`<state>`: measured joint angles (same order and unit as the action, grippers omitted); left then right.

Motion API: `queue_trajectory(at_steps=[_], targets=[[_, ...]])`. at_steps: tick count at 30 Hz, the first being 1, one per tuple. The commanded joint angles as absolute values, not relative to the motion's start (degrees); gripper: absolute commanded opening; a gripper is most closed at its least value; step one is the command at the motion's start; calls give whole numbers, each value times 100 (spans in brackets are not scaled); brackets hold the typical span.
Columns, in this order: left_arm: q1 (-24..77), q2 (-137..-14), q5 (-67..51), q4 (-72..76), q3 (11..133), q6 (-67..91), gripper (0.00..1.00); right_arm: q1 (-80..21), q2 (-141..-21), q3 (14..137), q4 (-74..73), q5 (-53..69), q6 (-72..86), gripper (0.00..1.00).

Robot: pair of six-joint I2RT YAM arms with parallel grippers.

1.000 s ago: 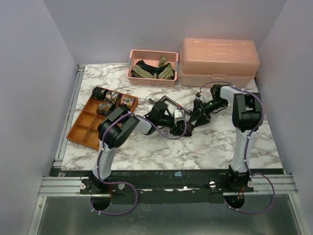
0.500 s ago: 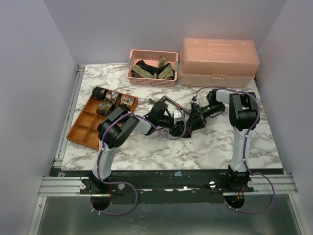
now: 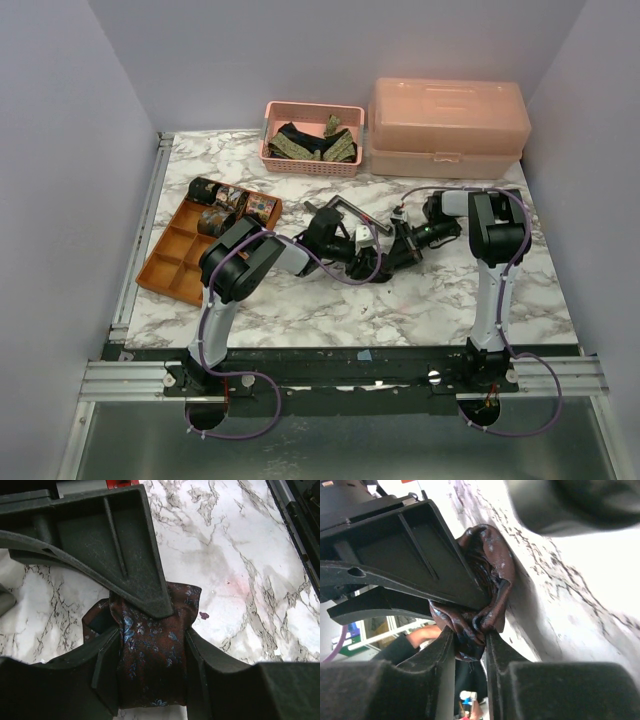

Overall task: Roll the ties
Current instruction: Roll the tie at the center of the board.

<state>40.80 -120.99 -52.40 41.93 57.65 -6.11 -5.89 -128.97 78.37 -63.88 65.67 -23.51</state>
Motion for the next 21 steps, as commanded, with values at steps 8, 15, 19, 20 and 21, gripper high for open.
queue_trajectory(at_steps=[8, 15, 19, 20, 21], targets=[[3997, -12214, -4676, 3343, 5582, -406, 71, -633, -12691, 7805, -5899, 5995, -2025, 0], [3989, -11403, -4281, 3637, 5228, -477, 98, -628, -12269, 7705, -5849, 5619, -2045, 0], [3981, -10937, -4136, 3637, 4863, -891, 98, -641, -12155, 7733, -6016, 5581, -2224, 0], [3984, -10881, -4074, 3539, 4839, -1012, 98, -642, -12123, 7755, -6063, 5598, -2268, 0], [3987, -10852, -4036, 3417, 4843, -1106, 98, -649, -12078, 7796, -6113, 5614, -2296, 0]])
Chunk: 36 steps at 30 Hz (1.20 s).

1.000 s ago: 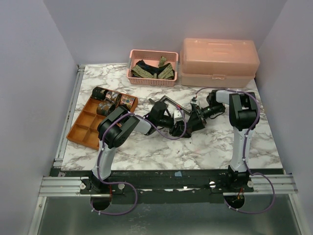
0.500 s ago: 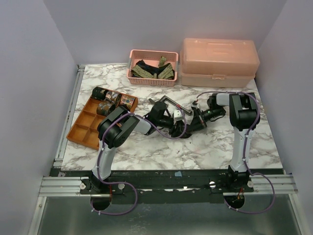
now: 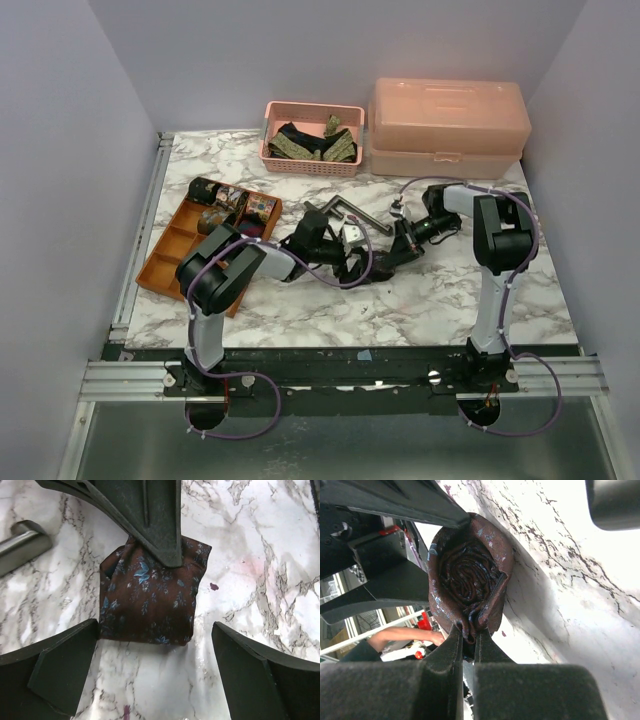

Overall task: Roll the ties
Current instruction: Roll the tie at the center of the board, then pick up the tie at the center of the board.

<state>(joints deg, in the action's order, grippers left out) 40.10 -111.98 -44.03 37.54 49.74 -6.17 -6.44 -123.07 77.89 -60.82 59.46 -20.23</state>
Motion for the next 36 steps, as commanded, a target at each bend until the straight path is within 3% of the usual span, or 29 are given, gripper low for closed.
queue_trajectory(at_steps=[1, 17, 18, 23, 25, 26, 27, 29, 30, 36], targets=[[3987, -10831, -3997, 3357, 4838, -1202, 99, -663, -12041, 7823, -6160, 5649, -2317, 0], [4451, -11372, -3968, 2926, 5770, -1529, 98, -1125, -11787, 8323, -6984, 6146, -2766, 0], [4464, -11382, -3969, 2774, 5812, -1583, 93, -1125, -11779, 8391, -7012, 6152, -2751, 0], [4465, -11210, -4074, 2328, 5773, -1830, 46, -1126, -11751, 8549, -7022, 6113, -2674, 0], [4463, -11102, -4148, 2144, 5755, -1890, 36, -1125, -11735, 8531, -6939, 6033, -2601, 0], [4465, -11051, -4155, 2010, 5786, -1914, 35, -1127, -11726, 8512, -6892, 5987, -2562, 0], [4457, -10980, -4139, 1891, 5828, -1872, 43, -1125, -11711, 8507, -6838, 5933, -2515, 0], [4456, -10811, -3894, 1637, 5914, -1675, 85, -1125, -11662, 8509, -6780, 5875, -2447, 0], [4437, -10667, -3727, 1521, 5957, -1541, 98, -1129, -11646, 8545, -6778, 5859, -2416, 0], [3707, -9741, -3341, 690, 5964, -723, 98, -1095, -11493, 8817, -6841, 5742, -2290, 0]])
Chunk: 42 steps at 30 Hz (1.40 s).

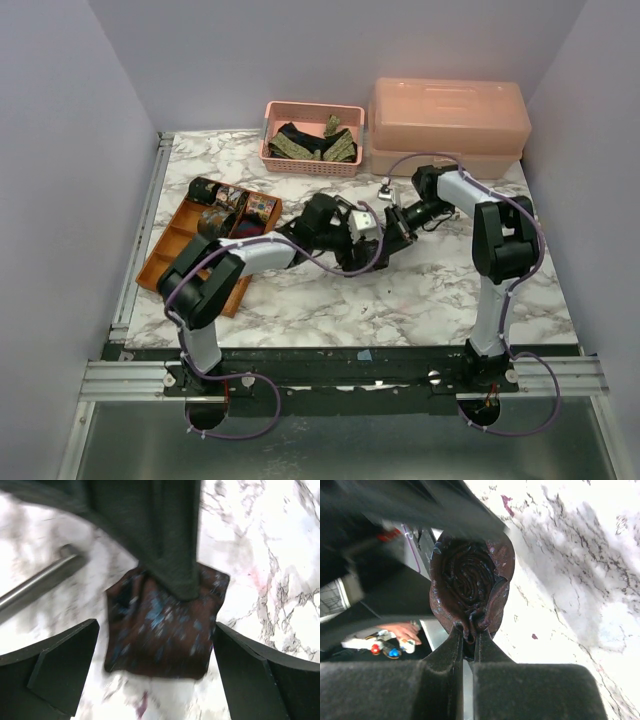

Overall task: Roll the ties
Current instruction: Pick up the tie at the center of the board, then place the tie in the storage box.

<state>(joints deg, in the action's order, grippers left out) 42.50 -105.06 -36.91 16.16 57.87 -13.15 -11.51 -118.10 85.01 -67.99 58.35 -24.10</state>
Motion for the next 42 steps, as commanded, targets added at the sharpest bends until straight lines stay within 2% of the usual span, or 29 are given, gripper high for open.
queue_trajectory(at_steps=[1, 4, 9, 15, 17, 23, 33, 39, 42], targets=[[3595, -9650, -3312, 285, 6106, -733, 98, -1083, -11489, 8886, -6856, 5741, -2266, 0], [3111, -9287, -3264, -600, 6411, -502, 98, -1050, -11470, 9090, -6843, 5690, -2184, 0], [2367, -8574, -3402, -1187, 6605, 418, 98, -1056, -11509, 9589, -6645, 5641, -2043, 0], [1541, -8650, -5440, -2192, 7245, 1336, 98, -1113, -11626, 10335, -6813, 6013, -2033, 0], [1430, -8689, -5880, -1970, 7134, 1820, 98, -1189, -11548, 10313, -6766, 6195, -1985, 0], [1538, -8582, -5993, -68, 6274, 3535, 98, -1494, -11320, 10112, -6524, 6529, -1709, 0], [2241, -9130, -5981, 651, 6227, 3880, 98, -1773, -10979, 9941, -6296, 6740, -1478, 0], [2449, -9358, -5983, 1133, 6212, 4267, 93, -1783, -10918, 9921, -6305, 6876, -1492, 0], [2494, -9496, -6048, 1298, 6301, 4396, 85, -1793, -10907, 9918, -6328, 6865, -1525, 0]])
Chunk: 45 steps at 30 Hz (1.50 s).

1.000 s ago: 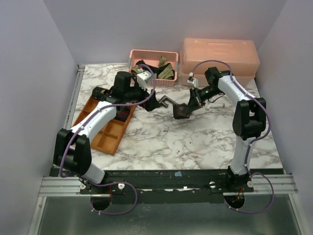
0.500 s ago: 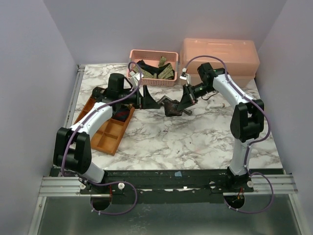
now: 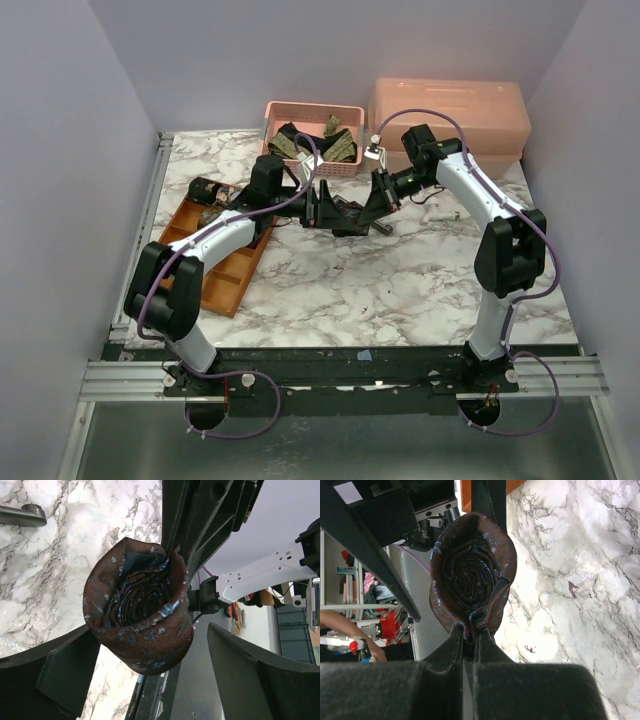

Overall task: Roll the ties
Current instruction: Place the tie in the storage box.

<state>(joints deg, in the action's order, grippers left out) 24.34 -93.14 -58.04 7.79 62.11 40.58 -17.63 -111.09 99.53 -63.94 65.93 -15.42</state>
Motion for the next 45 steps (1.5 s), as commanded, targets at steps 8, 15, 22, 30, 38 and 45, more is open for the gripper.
queue_trajectory(at_steps=[8, 15, 22, 30, 38, 45], targets=[[2510, -9590, -6234, 2226, 6067, 5062, 61, -1793, -10846, 9803, -6315, 6872, -1507, 0], [2548, -9674, -6240, 2347, 6091, 5256, 72, -1789, -10789, 9733, -6136, 6791, -1367, 0], [2572, -9801, -6318, 2459, 6164, 5405, 52, -1793, -10775, 9718, -6000, 6646, -1253, 0], [2597, -9743, -6385, 2421, 6240, 5352, 5, -1793, -10793, 9645, -6036, 6590, -1262, 16], [2355, -9509, -6311, 1383, 6278, 4626, 0, -1784, -10801, 9686, -6154, 6269, -1261, 48], [1755, -9089, -6177, -693, 6522, 3043, 0, -1691, -10841, 9968, -6232, 5944, -1296, 89]])
